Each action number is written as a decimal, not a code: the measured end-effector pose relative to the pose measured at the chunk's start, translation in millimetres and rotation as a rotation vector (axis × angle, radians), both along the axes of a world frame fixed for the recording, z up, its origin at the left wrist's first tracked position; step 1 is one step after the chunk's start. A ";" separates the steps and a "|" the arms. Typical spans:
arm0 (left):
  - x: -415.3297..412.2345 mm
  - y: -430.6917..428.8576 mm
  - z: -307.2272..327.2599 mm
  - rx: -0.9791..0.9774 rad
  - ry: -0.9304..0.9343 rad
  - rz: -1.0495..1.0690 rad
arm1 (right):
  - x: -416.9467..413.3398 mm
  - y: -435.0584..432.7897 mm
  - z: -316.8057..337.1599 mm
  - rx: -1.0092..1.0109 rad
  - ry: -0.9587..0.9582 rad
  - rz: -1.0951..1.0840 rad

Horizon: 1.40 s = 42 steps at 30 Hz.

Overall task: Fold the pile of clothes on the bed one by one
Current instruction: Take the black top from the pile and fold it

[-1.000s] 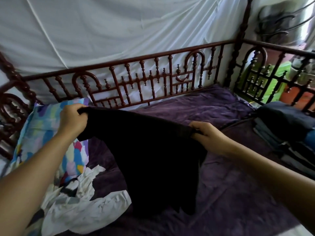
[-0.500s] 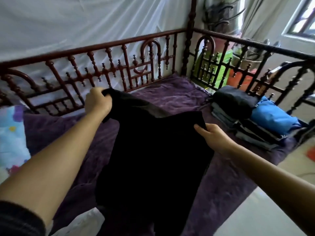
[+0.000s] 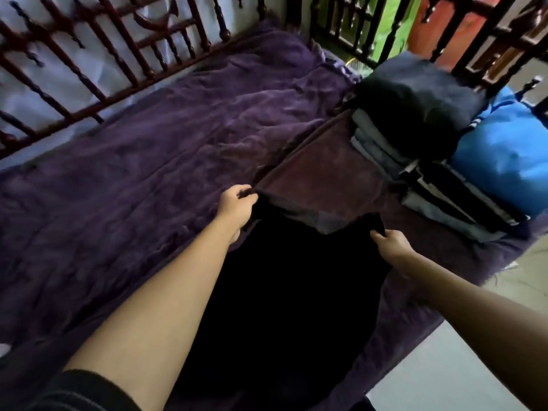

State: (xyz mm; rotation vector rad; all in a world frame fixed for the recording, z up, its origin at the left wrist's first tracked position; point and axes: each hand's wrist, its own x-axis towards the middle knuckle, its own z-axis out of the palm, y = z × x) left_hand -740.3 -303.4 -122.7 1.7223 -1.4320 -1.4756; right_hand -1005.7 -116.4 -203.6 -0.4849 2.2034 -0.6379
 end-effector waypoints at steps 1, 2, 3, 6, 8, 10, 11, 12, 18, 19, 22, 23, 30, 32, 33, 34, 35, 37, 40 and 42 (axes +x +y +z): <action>-8.9 -3.5 -17.3 0.026 -0.009 0.039 | -11.3 -9.6 -16.9 -0.009 -0.041 -0.019; -13.3 -5.9 -32.8 0.049 -0.049 0.065 | -19.2 -19.3 -29.1 -0.025 -0.082 -0.033; -14.9 -6.3 -47.3 0.069 -0.115 0.068 | -24.8 -27.8 -38.5 -0.043 -0.114 -0.031; -13.5 4.2 -82.8 0.096 -0.359 -0.043 | -36.8 -33.5 -65.7 -0.009 -0.216 -0.046; -17.8 15.4 -99.7 0.071 -0.513 -0.170 | -46.9 -15.5 -88.3 0.108 -0.175 -0.088; -33.0 25.2 -114.3 0.004 -0.592 -0.334 | -48.1 13.5 -108.2 0.236 -0.163 -0.155; -46.0 29.0 -122.2 -0.046 -0.612 -0.430 | -43.2 25.9 -114.4 0.254 -0.225 -0.209; -62.5 32.4 -130.6 -0.103 -0.625 -0.532 | -35.2 35.6 -119.0 0.250 -0.285 -0.240; -183.2 54.0 -184.3 -0.365 -0.648 -1.140 | 28.3 79.3 -129.9 0.180 -0.300 0.228; -193.7 57.3 -192.6 -0.393 -0.697 -1.244 | 35.5 86.7 -128.8 0.218 -0.211 0.374; -194.3 60.6 -205.9 -0.323 -0.834 -1.408 | 43.0 105.6 -118.0 0.268 -0.103 0.638; -186.2 58.1 -204.6 -0.278 -0.838 -1.395 | 39.1 109.3 -112.0 0.264 -0.143 0.638; -128.1 -17.6 -118.0 -0.025 -0.599 -0.986 | -62.2 97.9 -53.2 -0.032 -0.294 0.237; -137.9 -39.4 -99.9 -0.158 -0.619 -0.924 | -98.1 80.9 -44.2 -0.121 -0.169 0.165; -149.1 -47.0 -96.1 -0.274 -0.646 -0.861 | -114.5 71.1 -44.1 -0.151 -0.104 0.117; -163.3 -52.0 -93.5 -0.399 -0.680 -0.789 | -129.2 60.7 -46.7 -0.162 -0.040 0.060; -178.7 -53.8 -92.6 -0.512 -0.716 -0.714 | -142.8 51.6 -52.4 -0.140 0.019 0.007; -204.6 -51.9 -95.6 -0.645 -0.767 -0.548 | -164.2 41.3 -70.6 0.001 0.107 -0.036; -201.7 -43.7 -104.3 -0.596 -0.766 -0.409 | -172.3 41.4 -89.1 0.292 0.186 0.095; -163.3 -29.5 -108.7 -0.516 -0.791 -0.441 | -159.0 42.1 -89.5 0.425 0.303 0.253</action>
